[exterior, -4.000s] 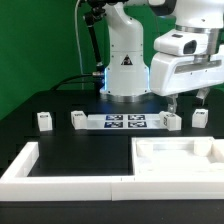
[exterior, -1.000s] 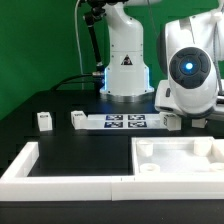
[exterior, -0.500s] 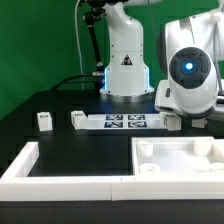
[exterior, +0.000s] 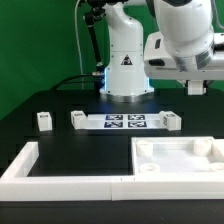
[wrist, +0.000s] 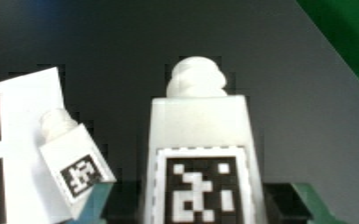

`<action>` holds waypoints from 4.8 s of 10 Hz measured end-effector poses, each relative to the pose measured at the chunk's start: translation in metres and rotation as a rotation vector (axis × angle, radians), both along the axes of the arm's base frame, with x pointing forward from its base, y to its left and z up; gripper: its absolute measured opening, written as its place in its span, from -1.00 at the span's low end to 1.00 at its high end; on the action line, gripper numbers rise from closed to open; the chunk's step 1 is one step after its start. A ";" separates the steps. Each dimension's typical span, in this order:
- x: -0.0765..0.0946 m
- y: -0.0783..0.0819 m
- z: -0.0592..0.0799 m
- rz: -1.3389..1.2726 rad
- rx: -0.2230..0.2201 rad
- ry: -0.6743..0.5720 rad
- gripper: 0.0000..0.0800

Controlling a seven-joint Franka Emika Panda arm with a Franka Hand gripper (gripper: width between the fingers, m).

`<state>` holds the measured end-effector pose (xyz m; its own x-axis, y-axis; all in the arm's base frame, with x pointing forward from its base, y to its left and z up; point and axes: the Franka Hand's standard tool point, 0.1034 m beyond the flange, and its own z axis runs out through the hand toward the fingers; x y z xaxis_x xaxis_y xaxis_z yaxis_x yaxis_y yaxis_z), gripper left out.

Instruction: Assemble square table

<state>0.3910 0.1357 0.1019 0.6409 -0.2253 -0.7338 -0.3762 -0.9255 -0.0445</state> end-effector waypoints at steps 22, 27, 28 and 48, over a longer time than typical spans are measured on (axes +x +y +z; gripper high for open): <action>0.200 -0.020 0.067 0.452 -0.135 -1.357 -0.28; 0.198 -0.018 0.060 0.442 -0.130 -1.345 -0.28; 0.201 -0.017 0.050 0.446 -0.126 -1.362 -0.28; 0.229 -0.018 -0.031 0.356 -0.161 -1.358 -0.28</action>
Offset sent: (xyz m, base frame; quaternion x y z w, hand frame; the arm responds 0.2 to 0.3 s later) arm 0.0827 -0.0134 0.0356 -0.0070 0.2610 -0.0561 0.9637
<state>0.6198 0.1177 0.0705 0.8569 0.0748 0.5101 0.1246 -0.9901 -0.0642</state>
